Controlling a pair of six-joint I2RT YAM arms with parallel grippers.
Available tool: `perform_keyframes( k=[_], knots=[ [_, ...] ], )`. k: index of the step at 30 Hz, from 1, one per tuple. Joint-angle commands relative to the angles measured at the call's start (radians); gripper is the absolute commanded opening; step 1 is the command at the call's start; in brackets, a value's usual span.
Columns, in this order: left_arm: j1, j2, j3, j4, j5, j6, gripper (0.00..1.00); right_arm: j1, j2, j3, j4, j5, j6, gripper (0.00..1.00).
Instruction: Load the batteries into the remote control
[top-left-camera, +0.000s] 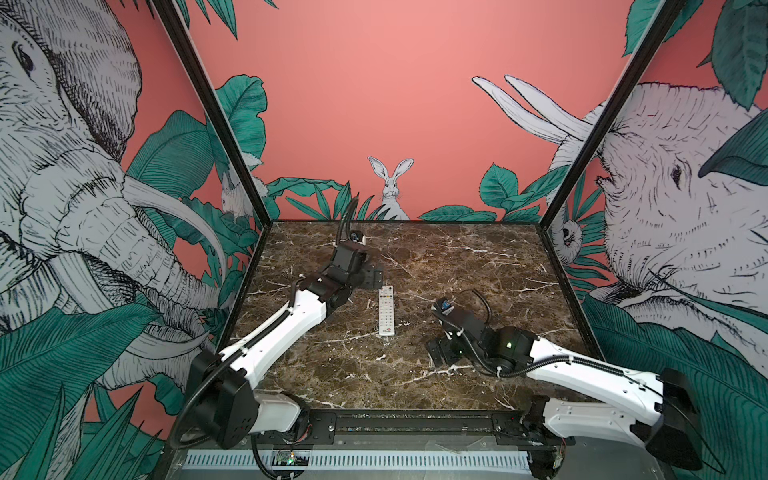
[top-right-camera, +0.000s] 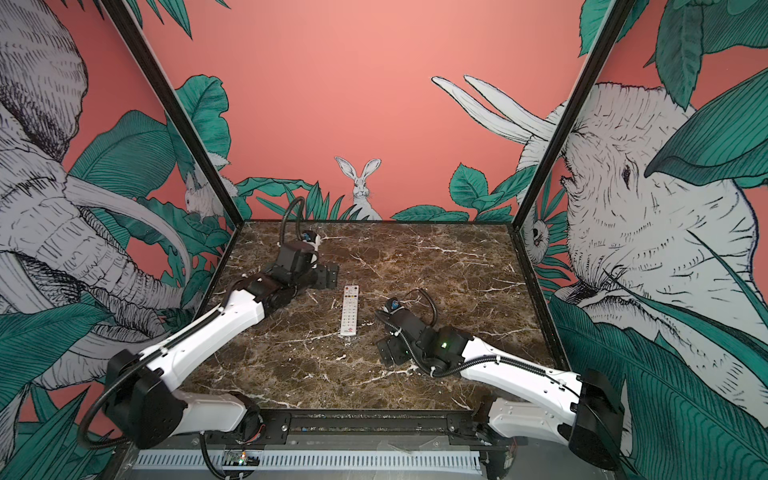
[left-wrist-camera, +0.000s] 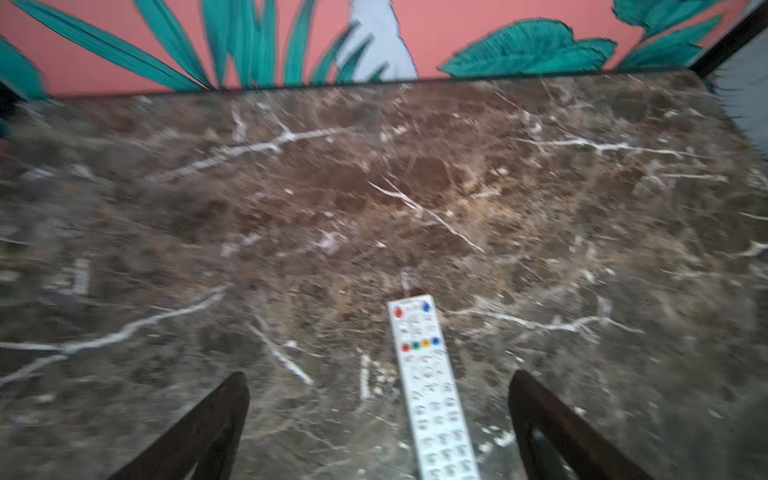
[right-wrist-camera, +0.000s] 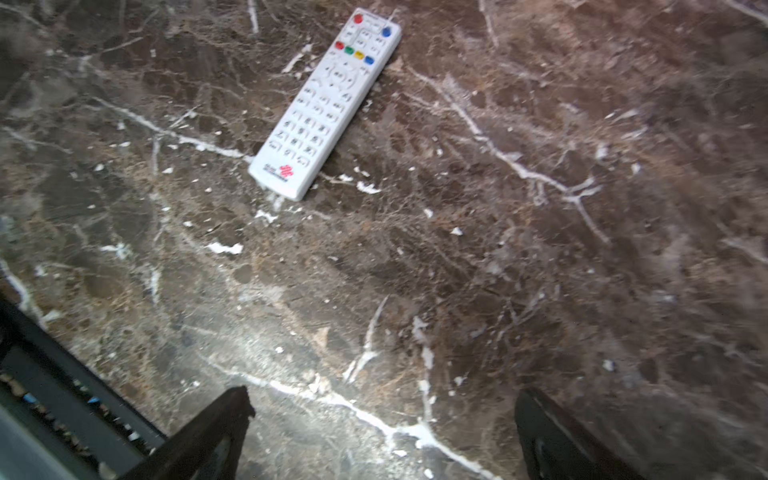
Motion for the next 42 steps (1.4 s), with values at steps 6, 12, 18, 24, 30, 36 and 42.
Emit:
perform_keyframes(
  k=[6,12,18,24,30,36,42],
  knots=[
    [0.08,-0.2,-0.277,0.261,-0.456,0.233,0.99,-0.198,0.037,0.127,-0.039,0.243,-0.321,0.99],
    [0.102,-0.132,-0.436,0.388,-0.581,0.19,0.99,-0.232,0.051,-0.058,0.383,0.505,-0.598,1.0],
    [0.123,-0.083,-0.57,0.752,-0.61,0.361,0.99,-0.336,0.114,-0.201,0.668,0.492,-0.677,1.0],
    [0.213,0.003,-0.623,0.927,-0.496,0.391,0.99,-0.431,0.205,-0.282,0.86,0.452,-0.706,1.0],
    [0.257,0.109,-0.636,1.05,-0.427,0.426,0.99,-0.482,0.305,-0.437,1.279,0.418,-0.812,1.0],
    [0.289,0.171,-0.631,1.122,-0.371,0.443,0.99,-0.503,0.376,-0.478,1.491,0.407,-0.838,1.0],
    [0.319,0.257,-0.623,1.221,-0.35,0.449,0.99,-0.551,0.477,-0.527,1.773,0.414,-0.84,1.0]
  ],
)
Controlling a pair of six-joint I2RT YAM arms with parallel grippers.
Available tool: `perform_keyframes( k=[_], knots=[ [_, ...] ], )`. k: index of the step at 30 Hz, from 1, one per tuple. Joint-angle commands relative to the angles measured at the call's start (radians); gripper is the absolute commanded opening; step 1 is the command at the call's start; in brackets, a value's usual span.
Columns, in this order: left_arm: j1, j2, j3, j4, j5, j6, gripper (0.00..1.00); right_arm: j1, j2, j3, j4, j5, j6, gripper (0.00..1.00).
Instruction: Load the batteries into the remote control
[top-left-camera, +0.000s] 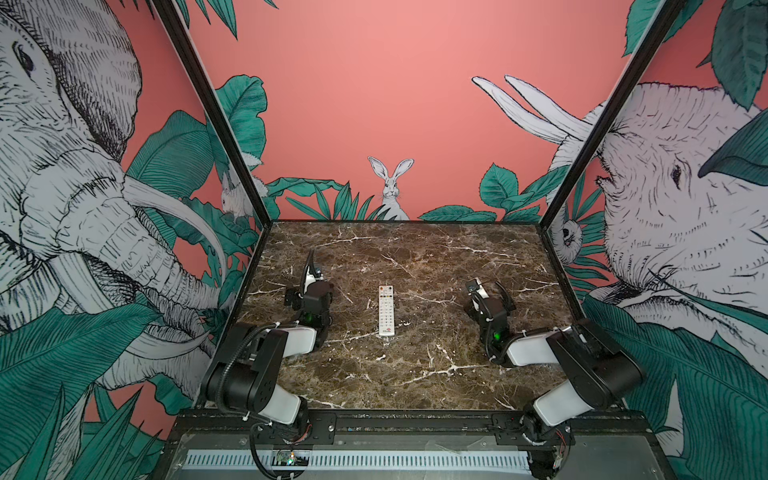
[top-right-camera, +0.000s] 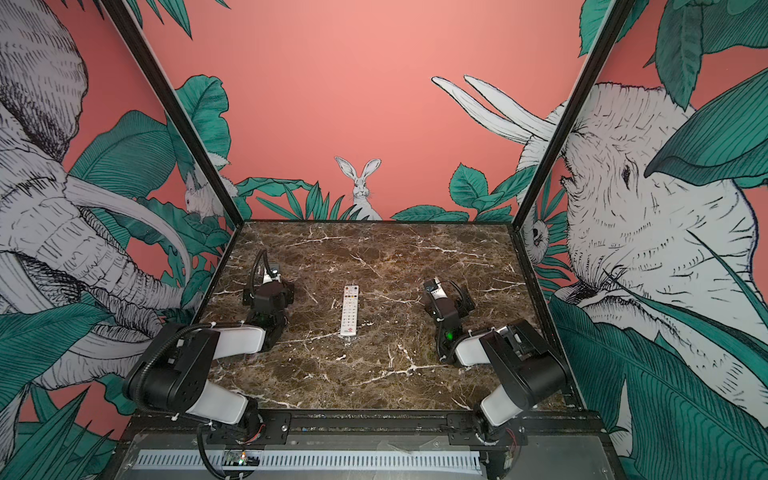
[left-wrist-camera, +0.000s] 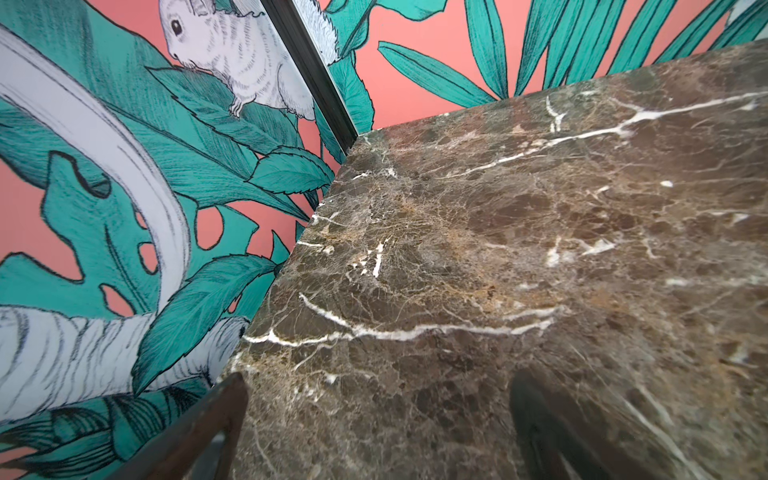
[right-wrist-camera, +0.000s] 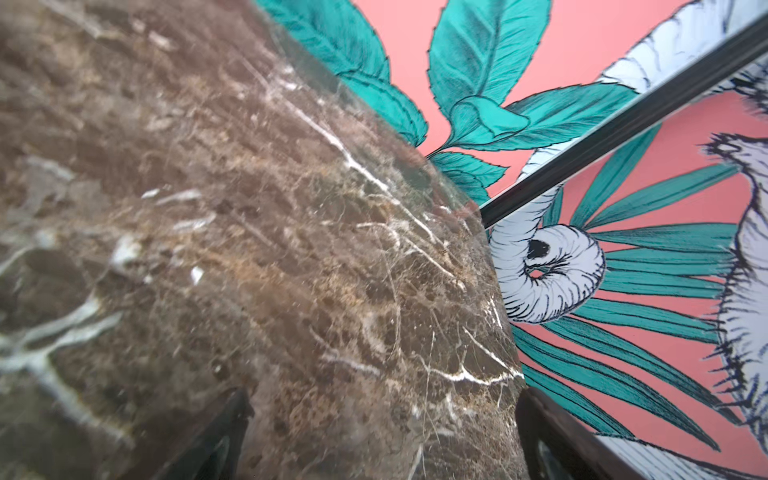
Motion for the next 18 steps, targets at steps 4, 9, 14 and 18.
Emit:
perform_keyframes(
  k=[4,9,14,18],
  knots=[
    [0.054,0.013,0.067,-0.072,0.083,-0.034,0.99,-0.03,0.04,-0.054,0.304,0.018,0.012,1.0],
    [0.097,0.024,0.124,-0.187,0.15,-0.069,0.99,-0.052,0.059,-0.089,0.404,0.046,0.045,1.0],
    [0.098,0.021,0.119,-0.184,0.151,-0.07,0.99,-0.062,0.065,-0.084,0.412,0.087,0.067,1.0],
    [0.1,-0.003,0.065,-0.107,0.155,-0.075,0.99,-0.072,0.066,-0.078,0.413,0.119,0.088,1.0]
  ],
)
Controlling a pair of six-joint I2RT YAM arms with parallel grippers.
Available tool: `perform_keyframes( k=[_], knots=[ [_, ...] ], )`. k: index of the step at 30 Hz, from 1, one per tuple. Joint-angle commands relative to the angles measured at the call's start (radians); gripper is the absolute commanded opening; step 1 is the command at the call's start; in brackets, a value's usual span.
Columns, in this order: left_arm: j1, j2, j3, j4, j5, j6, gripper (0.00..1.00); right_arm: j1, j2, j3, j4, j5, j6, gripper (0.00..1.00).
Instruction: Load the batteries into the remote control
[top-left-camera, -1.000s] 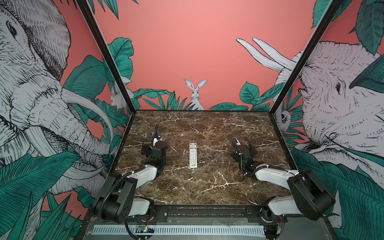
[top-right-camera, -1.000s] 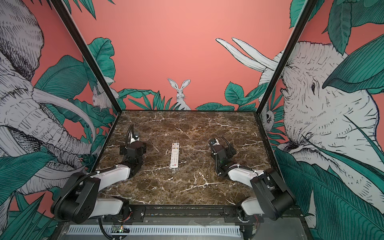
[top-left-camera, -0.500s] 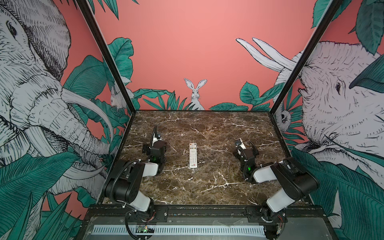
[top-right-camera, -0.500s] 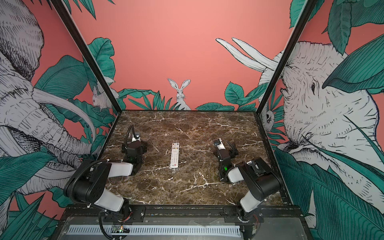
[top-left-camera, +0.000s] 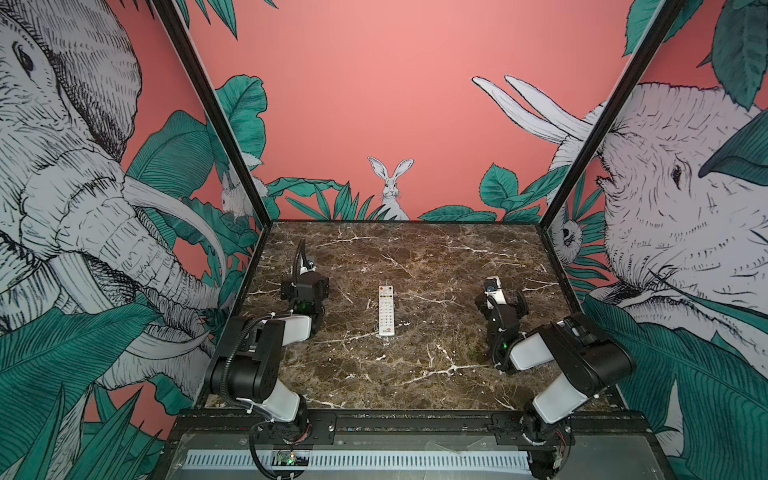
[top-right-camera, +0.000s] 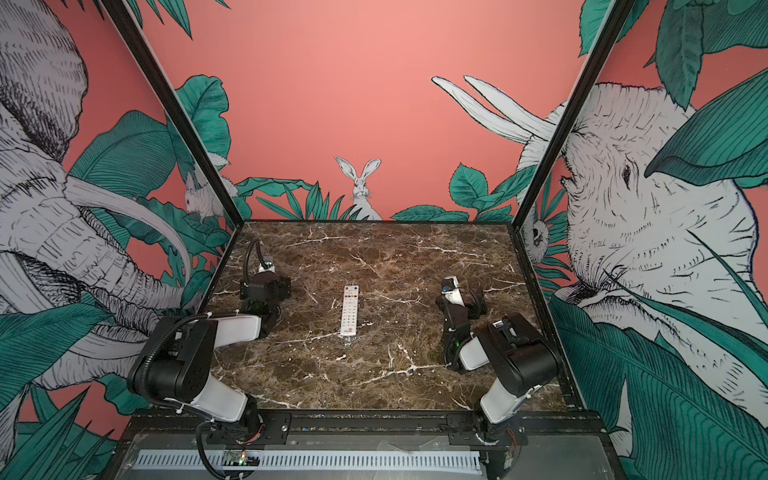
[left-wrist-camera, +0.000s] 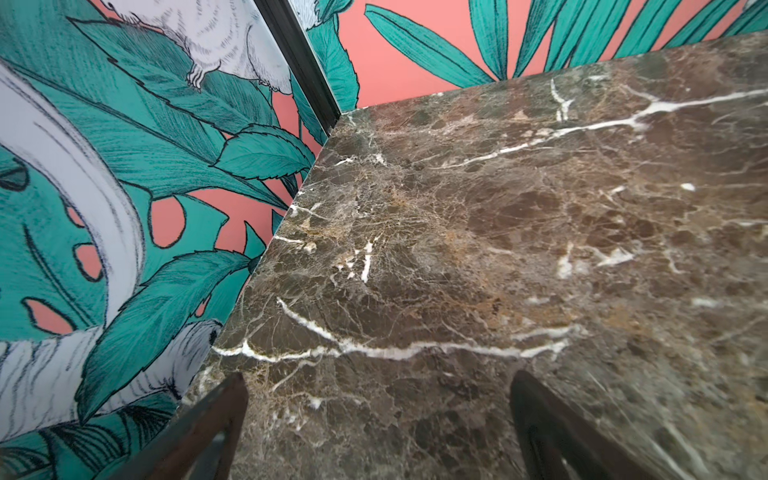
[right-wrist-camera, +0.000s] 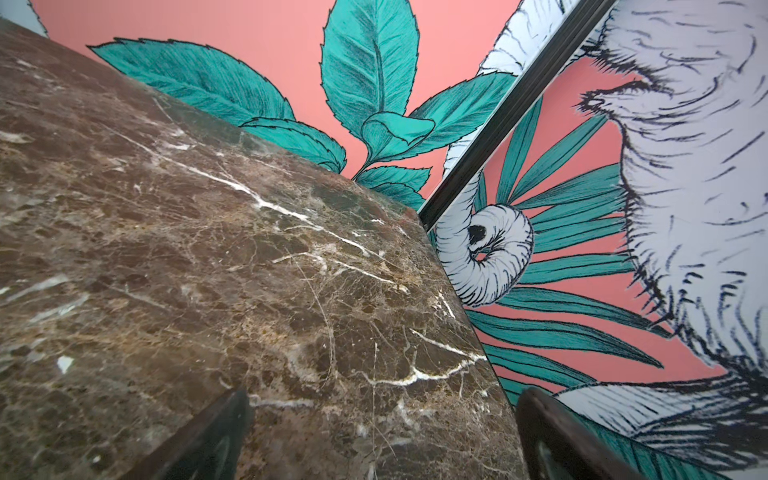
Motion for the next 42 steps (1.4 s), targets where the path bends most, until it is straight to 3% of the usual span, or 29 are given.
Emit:
perform_keyframes(
  k=[1,8,12,14,15,16,18,20,21,23,25,27,30,42],
  knots=[
    [0.005,-0.032,-0.04,0.048,0.02,-0.011,0.99,-0.014,0.008,0.006,0.075,0.04,0.035,1.0],
    [0.008,-0.03,-0.05,0.074,0.068,0.002,0.99,-0.081,-0.03,0.004,-0.009,0.031,0.145,1.0],
    [0.038,-0.027,-0.037,0.042,0.157,-0.005,0.99,-0.162,-0.11,0.036,-0.191,-0.11,0.229,1.0],
    [0.043,-0.03,-0.047,0.057,0.2,0.004,0.99,-0.26,-0.131,0.06,-0.336,-0.299,0.321,1.0],
    [0.045,-0.028,-0.049,0.063,0.212,0.005,0.99,-0.292,-0.09,0.074,-0.3,-0.364,0.335,1.0],
    [0.052,-0.029,-0.052,0.065,0.232,0.004,0.99,-0.297,-0.062,0.099,-0.299,-0.361,0.328,1.0],
    [0.064,-0.03,-0.066,0.087,0.296,0.011,0.99,-0.321,-0.115,0.13,-0.461,-0.413,0.36,1.0],
    [0.082,-0.004,-0.116,0.191,0.417,0.034,0.99,-0.32,-0.08,0.107,-0.345,-0.4,0.348,0.99],
    [0.082,0.029,-0.134,0.289,0.424,0.045,0.99,-0.321,-0.091,0.107,-0.366,-0.394,0.356,0.99],
    [0.083,-0.01,-0.118,0.181,0.425,0.035,0.99,-0.32,-0.085,0.108,-0.356,-0.359,0.368,0.99],
    [0.083,0.023,-0.134,0.276,0.422,0.042,0.99,-0.321,-0.091,0.106,-0.368,-0.351,0.375,0.99],
    [0.083,-0.005,-0.125,0.203,0.42,0.036,1.0,-0.32,-0.089,0.106,-0.359,-0.347,0.37,0.99],
    [0.084,0.014,-0.137,0.266,0.414,0.043,1.0,-0.321,-0.089,0.107,-0.362,-0.347,0.372,0.99],
    [0.084,0.0,-0.126,0.215,0.419,0.037,1.0,-0.32,-0.088,0.107,-0.361,-0.349,0.37,0.99]
  ],
)
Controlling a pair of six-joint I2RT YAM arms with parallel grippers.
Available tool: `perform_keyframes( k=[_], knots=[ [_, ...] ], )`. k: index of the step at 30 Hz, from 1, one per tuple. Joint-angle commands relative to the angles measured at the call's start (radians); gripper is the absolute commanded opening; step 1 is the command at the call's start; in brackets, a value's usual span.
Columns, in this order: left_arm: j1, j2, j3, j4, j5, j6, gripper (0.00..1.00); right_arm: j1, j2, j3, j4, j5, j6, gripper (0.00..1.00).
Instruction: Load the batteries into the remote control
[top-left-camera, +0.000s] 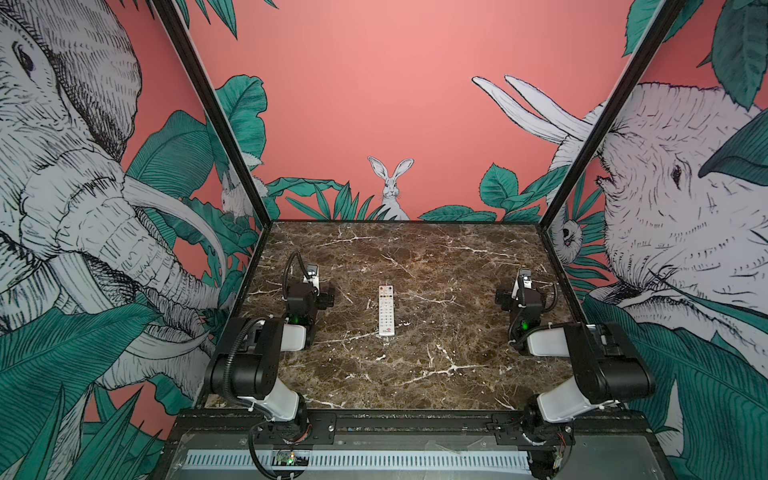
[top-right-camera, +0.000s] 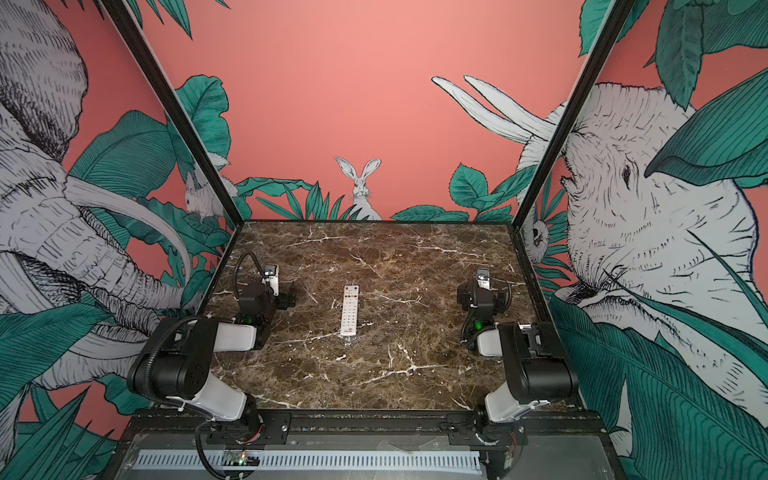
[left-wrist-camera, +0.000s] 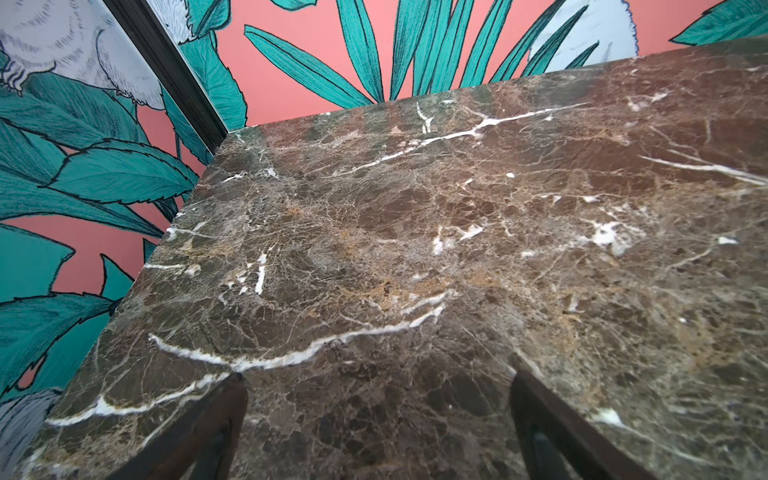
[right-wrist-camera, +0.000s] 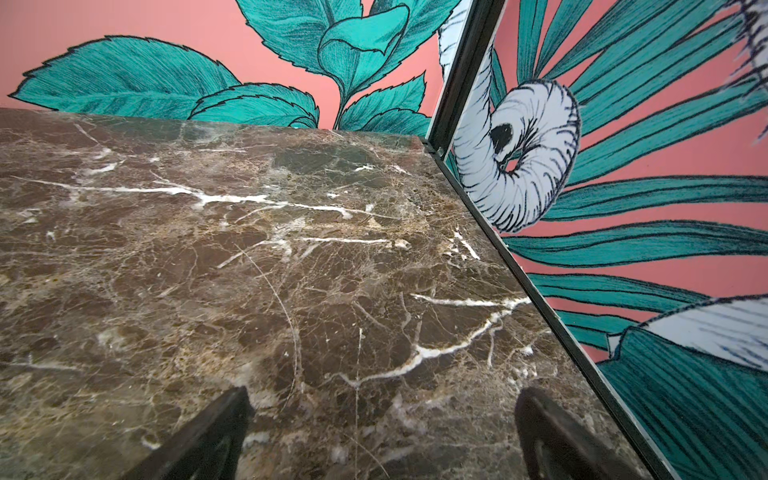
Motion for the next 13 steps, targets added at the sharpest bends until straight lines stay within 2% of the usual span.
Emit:
perform_keyframes(
  k=[1,3,6,13],
  knots=[
    [0.005,-0.014,-0.005,0.015,0.01,0.008,1.0,-0.001,0.002,-0.002,0.017,-0.003,0.009,0.99],
    [0.006,-0.013,-0.006,0.015,0.009,0.007,0.99,-0.001,0.002,0.002,0.016,-0.016,0.005,0.99],
    [0.006,-0.014,-0.006,0.015,0.01,0.007,1.0,-0.001,0.003,0.013,-0.009,-0.106,-0.025,0.99],
    [0.005,-0.013,-0.006,0.015,0.01,0.008,1.0,-0.001,0.002,0.008,0.001,-0.108,-0.027,0.99]
  ],
)
